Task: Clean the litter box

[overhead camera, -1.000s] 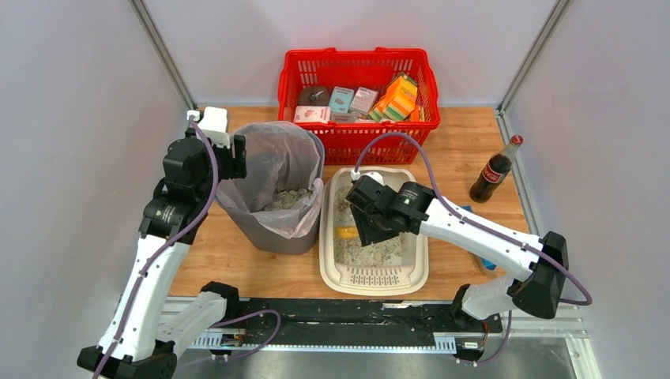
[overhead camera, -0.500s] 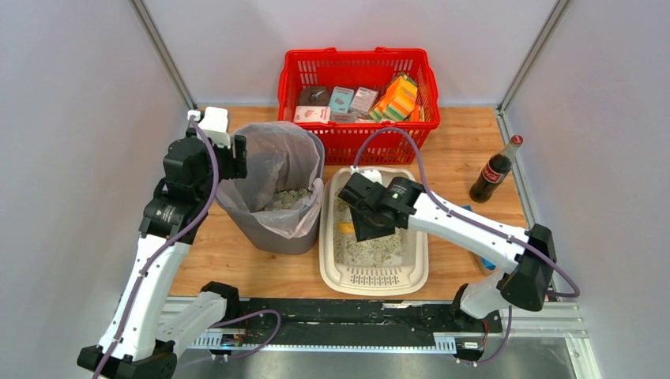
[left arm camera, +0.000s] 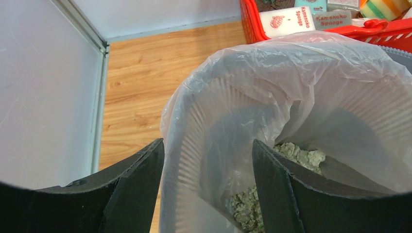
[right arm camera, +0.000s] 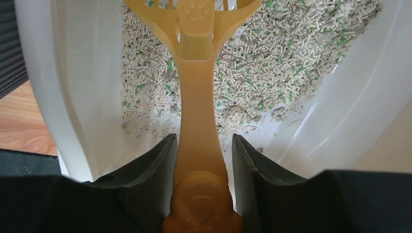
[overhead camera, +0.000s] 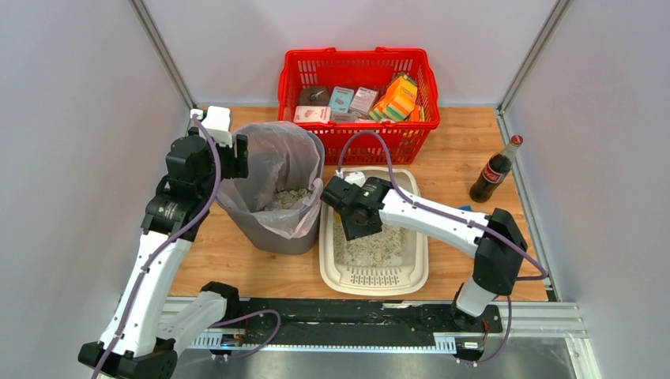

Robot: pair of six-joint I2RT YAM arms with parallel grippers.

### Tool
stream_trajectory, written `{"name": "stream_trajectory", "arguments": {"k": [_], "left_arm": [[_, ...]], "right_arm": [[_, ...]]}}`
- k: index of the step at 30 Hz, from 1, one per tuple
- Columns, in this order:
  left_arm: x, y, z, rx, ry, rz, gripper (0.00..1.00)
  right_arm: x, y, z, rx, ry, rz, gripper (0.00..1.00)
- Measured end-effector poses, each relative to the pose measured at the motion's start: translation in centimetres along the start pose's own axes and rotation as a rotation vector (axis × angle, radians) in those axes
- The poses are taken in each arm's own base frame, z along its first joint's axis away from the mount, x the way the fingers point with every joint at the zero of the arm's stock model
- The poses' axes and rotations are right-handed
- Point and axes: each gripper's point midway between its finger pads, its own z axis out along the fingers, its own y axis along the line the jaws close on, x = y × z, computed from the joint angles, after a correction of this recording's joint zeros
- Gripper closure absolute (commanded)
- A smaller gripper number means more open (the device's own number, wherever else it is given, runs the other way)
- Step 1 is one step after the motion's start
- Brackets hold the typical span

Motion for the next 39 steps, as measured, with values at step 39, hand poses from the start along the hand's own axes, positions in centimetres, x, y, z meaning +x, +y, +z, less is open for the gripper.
{"name": "stream_trajectory", "arguments": {"k": [39], "left_arm": [[0.3, 0.1, 0.3, -0.011, 0.013, 0.002, 0.25]], "right_arm": [[-4.0, -2.3, 6.9, 0.1, -0.274, 0.178, 1.0]]}}
